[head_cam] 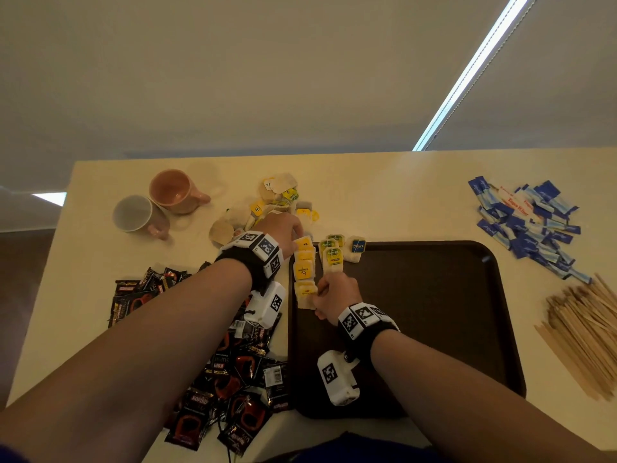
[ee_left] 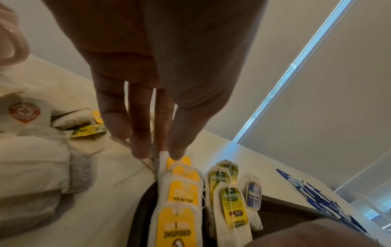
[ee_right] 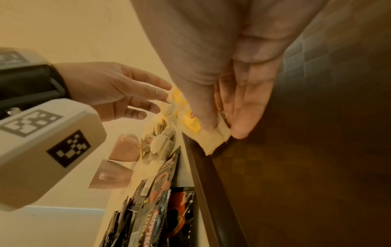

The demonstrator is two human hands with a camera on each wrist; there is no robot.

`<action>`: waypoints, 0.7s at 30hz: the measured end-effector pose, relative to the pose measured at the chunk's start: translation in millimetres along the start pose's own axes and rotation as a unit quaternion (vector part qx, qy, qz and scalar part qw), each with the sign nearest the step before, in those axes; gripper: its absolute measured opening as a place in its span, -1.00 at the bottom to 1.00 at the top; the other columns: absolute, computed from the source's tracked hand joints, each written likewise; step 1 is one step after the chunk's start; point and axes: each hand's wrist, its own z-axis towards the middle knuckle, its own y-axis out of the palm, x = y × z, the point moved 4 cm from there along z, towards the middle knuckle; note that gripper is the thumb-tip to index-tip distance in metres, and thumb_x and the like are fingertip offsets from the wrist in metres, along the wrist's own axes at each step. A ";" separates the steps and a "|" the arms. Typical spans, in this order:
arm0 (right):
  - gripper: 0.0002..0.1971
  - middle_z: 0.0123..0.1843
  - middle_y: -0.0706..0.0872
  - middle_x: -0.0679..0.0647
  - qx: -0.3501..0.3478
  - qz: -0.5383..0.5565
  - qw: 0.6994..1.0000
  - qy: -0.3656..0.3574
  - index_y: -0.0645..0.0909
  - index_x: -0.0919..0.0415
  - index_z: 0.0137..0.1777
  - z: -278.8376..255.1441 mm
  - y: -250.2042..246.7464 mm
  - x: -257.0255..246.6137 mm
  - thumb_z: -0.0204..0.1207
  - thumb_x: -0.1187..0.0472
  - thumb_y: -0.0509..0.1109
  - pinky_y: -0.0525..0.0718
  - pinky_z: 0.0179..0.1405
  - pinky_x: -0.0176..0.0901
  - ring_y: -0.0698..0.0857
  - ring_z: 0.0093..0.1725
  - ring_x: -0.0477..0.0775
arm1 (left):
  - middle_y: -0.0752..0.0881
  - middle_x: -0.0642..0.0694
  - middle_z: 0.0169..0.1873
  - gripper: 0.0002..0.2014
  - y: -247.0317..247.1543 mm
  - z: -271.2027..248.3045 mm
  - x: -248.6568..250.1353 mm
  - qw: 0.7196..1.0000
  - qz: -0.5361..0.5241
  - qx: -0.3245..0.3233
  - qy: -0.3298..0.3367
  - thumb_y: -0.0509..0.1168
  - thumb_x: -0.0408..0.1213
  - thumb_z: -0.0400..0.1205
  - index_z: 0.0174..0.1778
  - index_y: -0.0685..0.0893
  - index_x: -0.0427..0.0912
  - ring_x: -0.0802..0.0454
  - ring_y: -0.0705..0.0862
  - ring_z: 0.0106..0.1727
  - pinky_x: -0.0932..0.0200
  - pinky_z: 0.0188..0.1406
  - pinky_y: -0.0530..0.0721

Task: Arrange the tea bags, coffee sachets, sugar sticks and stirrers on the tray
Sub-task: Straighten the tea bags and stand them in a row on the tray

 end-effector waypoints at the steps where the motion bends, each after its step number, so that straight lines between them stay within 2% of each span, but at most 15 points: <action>1: -0.85 -0.09 0.79 0.17 -0.004 -0.007 1.000 0.004 0.65 0.15 -0.01 1.4 1.6 0.2 0.50 0.20 0.55 0.85 -0.32 -0.08 0.83 -0.34 0.04 | 0.71 -0.07 0.12 -0.82 -0.3 -0.8 0.0 1.000 0.001 0.000 0.001 0.46 -0.28 0.59 0.08 0.70 0.00 -0.06 0.70 0.11 -0.03 0.12 0.73; 5: -0.83 -0.07 0.76 0.13 -0.003 -0.037 0.999 0.001 0.65 0.08 -0.06 6.0 5.9 1.2 0.44 0.16 0.59 0.85 -0.23 -0.02 0.82 -0.26 0.07 | 0.66 0.00 0.10 -0.82 -5.3 -6.0 -0.7 1.000 0.006 0.021 0.004 0.45 -0.29 0.59 0.07 0.69 0.00 -0.03 0.66 0.14 0.06 0.09 0.64; 8: -0.83 -0.12 0.76 0.10 0.010 -0.053 0.999 -0.006 0.62 0.02 -0.17 7.2 6.8 1.7 0.40 0.15 0.60 0.85 -0.17 0.02 0.80 -0.21 0.08 | 0.56 0.04 -0.02 -0.84 -12.7 -15.9 3.9 0.999 0.013 0.046 0.018 0.46 -0.25 0.57 -0.12 0.61 0.08 -0.02 0.63 0.07 0.11 -0.03 0.54; 9: -0.82 -0.12 0.76 0.10 0.012 -0.054 0.998 -0.008 0.61 0.00 -0.19 7.2 7.0 1.6 0.39 0.15 0.60 0.85 -0.15 0.02 0.80 -0.21 0.08 | 0.58 0.06 -0.07 -0.85 -13.2 -20.3 6.8 0.999 0.019 0.031 0.028 0.46 -0.21 0.57 -0.17 0.62 0.09 0.00 0.65 0.03 0.11 -0.06 0.56; 11: -0.82 -0.10 0.75 0.10 0.013 -0.054 0.998 -0.009 0.61 -0.01 -0.20 8.0 7.6 0.6 0.38 0.14 0.61 0.85 -0.15 0.04 0.80 -0.22 0.10 | 0.68 0.10 -0.16 -0.90 -8.9 -29.6 13.8 0.997 0.045 -0.040 0.048 0.51 -0.12 0.55 -0.22 0.72 0.08 0.08 0.69 -0.07 0.14 -0.11 0.63; 14: -0.85 -0.13 0.77 0.11 0.013 -0.057 0.998 -0.012 0.66 0.05 -0.17 9.4 7.4 -1.0 0.38 0.15 0.60 0.85 -0.16 0.07 0.80 -0.22 0.12 | 0.73 0.18 -0.24 -0.84 7.5 -41.2 19.5 0.983 0.102 -0.138 0.064 0.58 -0.01 0.48 -0.15 0.83 0.03 0.14 0.72 -0.13 0.10 -0.09 0.75; 16: -0.87 -0.17 0.78 0.12 0.008 -0.063 0.998 -0.015 0.66 0.07 -0.19 7.9 5.8 -3.2 0.40 0.16 0.58 0.84 -0.14 0.07 0.81 -0.21 0.12 | 0.75 0.14 -0.20 -0.84 16.5 -43.1 19.4 0.978 0.128 -0.152 0.061 0.60 -0.03 0.47 -0.13 0.83 0.04 0.07 0.74 -0.09 0.04 -0.04 0.78; 19: -0.84 -0.17 0.78 0.11 0.009 -0.059 0.998 -0.013 0.62 0.04 -0.22 6.1 3.6 -3.1 0.38 0.14 0.59 0.84 -0.12 0.06 0.80 -0.21 0.12 | 0.82 0.02 -0.04 -0.94 21.8 -40.3 18.4 0.981 0.127 -0.135 0.056 0.57 -0.13 0.51 -0.19 0.82 0.03 -0.02 0.77 -0.04 0.00 0.00 0.78; 21: -0.82 -0.16 0.78 0.11 0.012 -0.057 0.998 -0.008 0.61 0.04 -0.22 3.8 2.4 -3.0 0.37 0.11 0.60 0.84 -0.13 0.06 0.80 -0.21 0.11 | 0.79 -0.02 0.04 -0.93 21.6 -38.3 16.9 0.983 0.130 -0.121 0.048 0.54 -0.13 0.54 -0.12 0.78 0.05 -0.06 0.76 0.02 -0.02 0.05 0.77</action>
